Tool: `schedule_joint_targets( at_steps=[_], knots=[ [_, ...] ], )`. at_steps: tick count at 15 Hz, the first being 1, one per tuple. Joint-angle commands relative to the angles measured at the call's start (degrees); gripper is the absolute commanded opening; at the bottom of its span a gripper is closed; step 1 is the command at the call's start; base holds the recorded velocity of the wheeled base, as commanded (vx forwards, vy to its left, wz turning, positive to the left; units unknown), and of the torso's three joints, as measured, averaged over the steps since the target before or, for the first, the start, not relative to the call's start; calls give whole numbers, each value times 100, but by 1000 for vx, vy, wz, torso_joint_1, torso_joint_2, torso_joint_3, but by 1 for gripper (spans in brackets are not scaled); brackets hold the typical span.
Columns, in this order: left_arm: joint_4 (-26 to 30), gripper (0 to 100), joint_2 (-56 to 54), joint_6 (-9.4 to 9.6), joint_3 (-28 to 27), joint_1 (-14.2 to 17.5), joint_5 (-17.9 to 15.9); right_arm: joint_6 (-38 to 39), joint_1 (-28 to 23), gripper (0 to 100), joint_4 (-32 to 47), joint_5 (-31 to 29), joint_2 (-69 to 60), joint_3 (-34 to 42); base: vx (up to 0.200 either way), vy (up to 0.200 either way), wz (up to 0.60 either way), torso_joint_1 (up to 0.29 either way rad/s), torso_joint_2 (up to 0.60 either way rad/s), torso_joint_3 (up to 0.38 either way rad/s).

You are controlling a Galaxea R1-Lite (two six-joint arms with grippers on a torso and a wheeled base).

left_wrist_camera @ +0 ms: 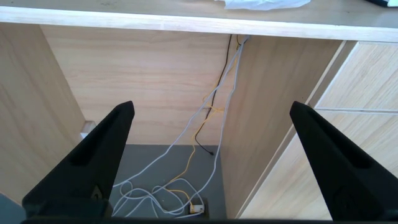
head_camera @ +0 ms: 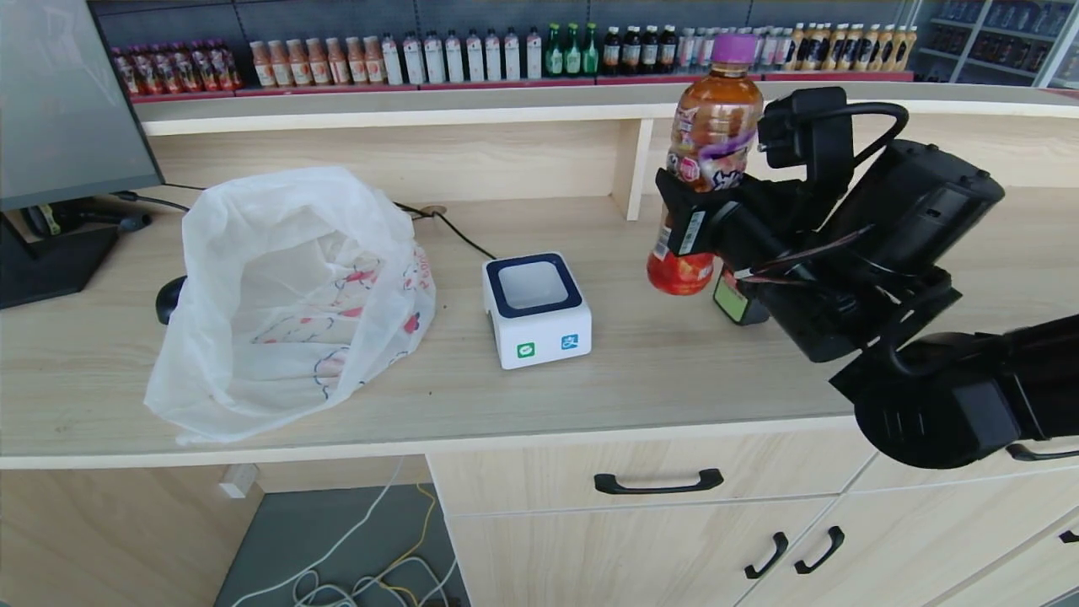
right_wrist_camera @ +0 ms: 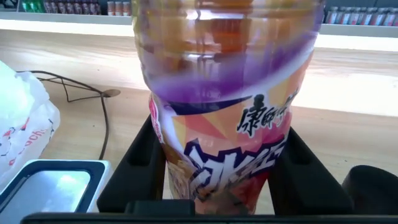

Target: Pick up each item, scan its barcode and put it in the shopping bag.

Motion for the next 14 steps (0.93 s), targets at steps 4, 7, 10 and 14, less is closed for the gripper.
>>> schedule_joint_targets(
  at_steps=[4,7,10,14],
  knots=[
    [-2,100,-2,-1,0,0,0,-183,385,0,-13,-168,-1563,1485,0,0,0,0,0,0],
    [-2,100,-2,-1,0,0,0,-192,491,0,-5,-475,-2486,2337,0,0,0,0,0,0],
    [-2,100,-2,-1,0,0,0,-174,499,0,13,-511,-2961,2759,0,0,0,0,0,0],
    [-2,100,-2,-1,0,0,0,353,640,0,4,-370,-3163,3260,0,0,0,0,0,0]
  ],
)
